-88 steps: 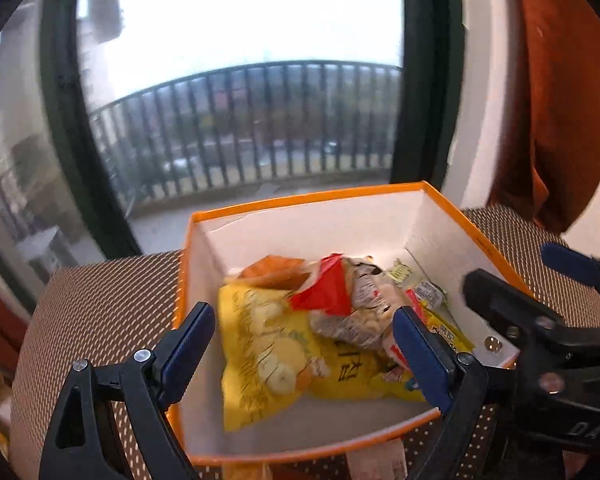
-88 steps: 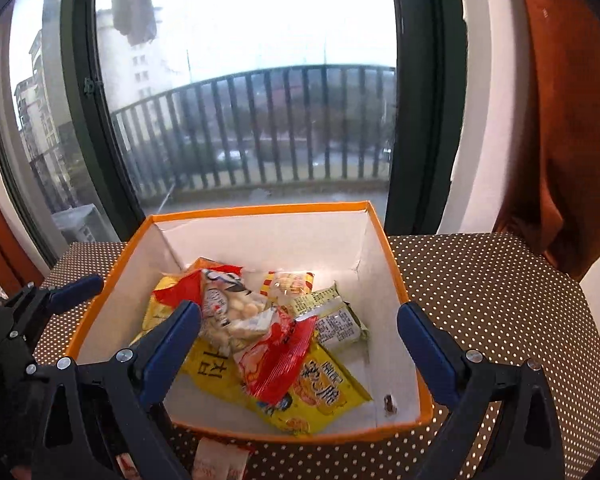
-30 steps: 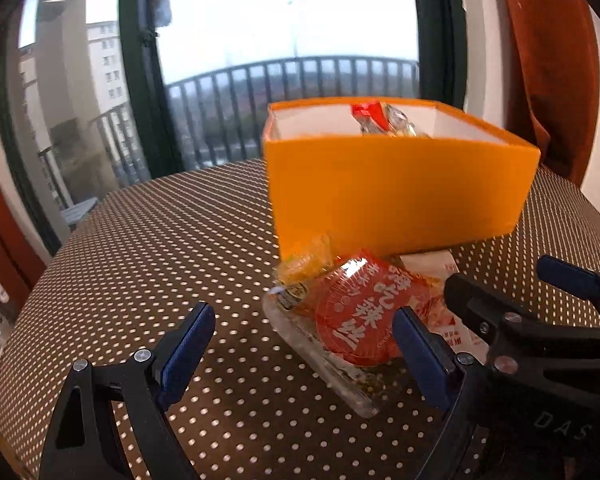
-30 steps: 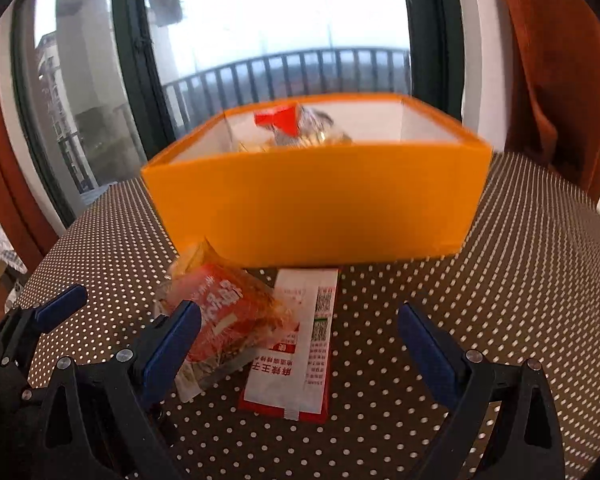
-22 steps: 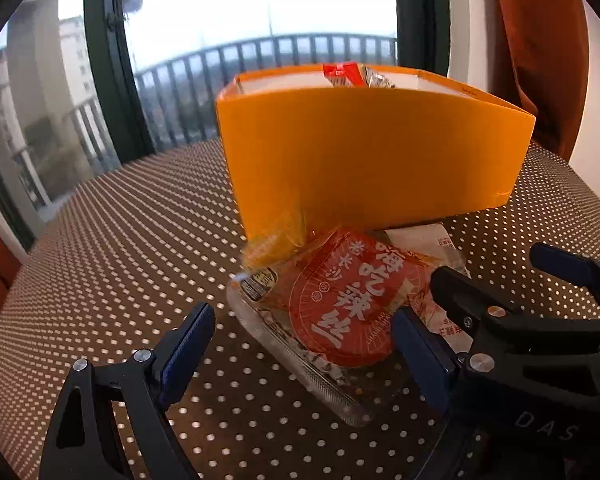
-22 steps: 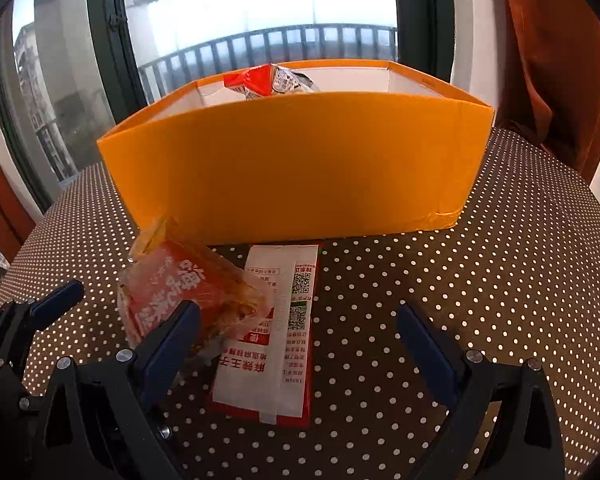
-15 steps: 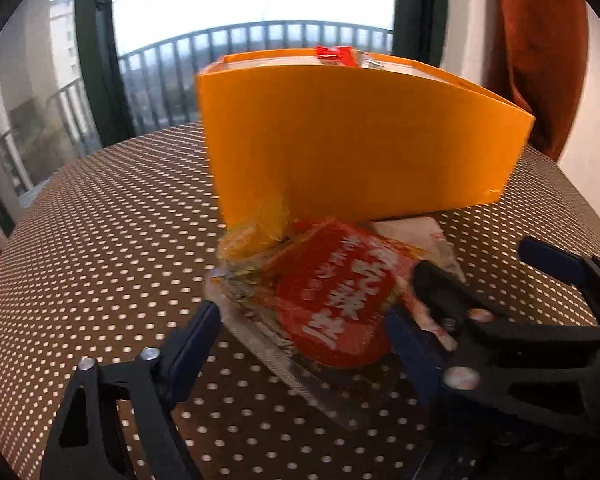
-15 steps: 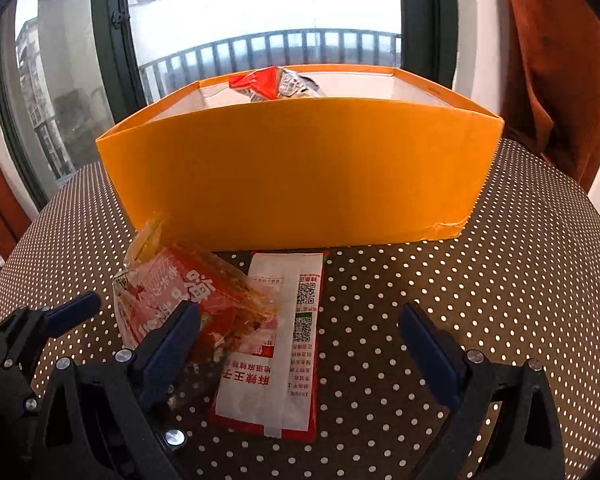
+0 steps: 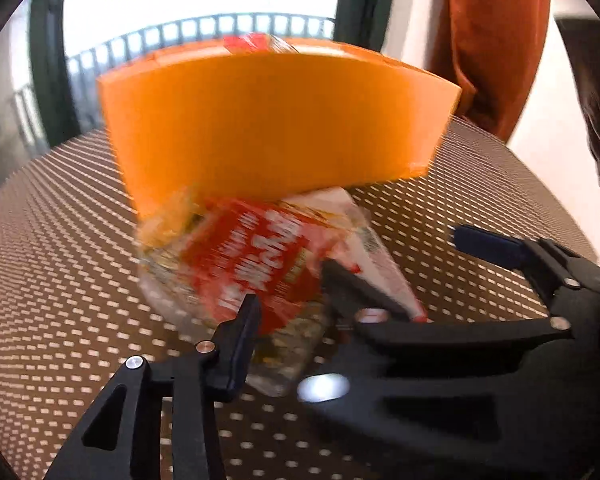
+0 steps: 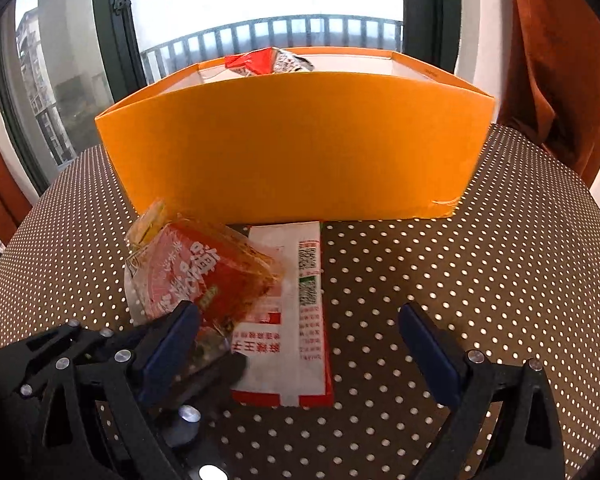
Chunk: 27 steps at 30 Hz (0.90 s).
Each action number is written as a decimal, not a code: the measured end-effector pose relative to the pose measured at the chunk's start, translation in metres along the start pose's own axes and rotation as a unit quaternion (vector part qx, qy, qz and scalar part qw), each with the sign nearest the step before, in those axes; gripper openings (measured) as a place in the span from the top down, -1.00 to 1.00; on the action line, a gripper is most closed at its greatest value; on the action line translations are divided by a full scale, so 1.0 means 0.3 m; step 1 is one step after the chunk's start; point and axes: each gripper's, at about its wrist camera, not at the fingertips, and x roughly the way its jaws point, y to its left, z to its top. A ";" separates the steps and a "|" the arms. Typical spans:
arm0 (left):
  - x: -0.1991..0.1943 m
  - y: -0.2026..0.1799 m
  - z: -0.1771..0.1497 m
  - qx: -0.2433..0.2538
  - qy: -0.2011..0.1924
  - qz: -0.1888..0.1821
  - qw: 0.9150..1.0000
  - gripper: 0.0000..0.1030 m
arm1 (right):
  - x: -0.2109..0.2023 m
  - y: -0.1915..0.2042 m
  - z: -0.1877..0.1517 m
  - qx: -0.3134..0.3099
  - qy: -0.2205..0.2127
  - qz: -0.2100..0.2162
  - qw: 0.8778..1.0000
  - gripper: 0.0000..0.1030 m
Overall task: Organize snacks
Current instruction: 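Grasp the red spicy-strip packet with the left tool while the right tool grasps the white sauce packet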
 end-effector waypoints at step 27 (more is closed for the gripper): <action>0.089 0.046 0.071 0.049 0.011 0.037 0.998 -0.37 | 0.070 -0.060 0.032 0.035 0.035 0.010 0.999 -0.93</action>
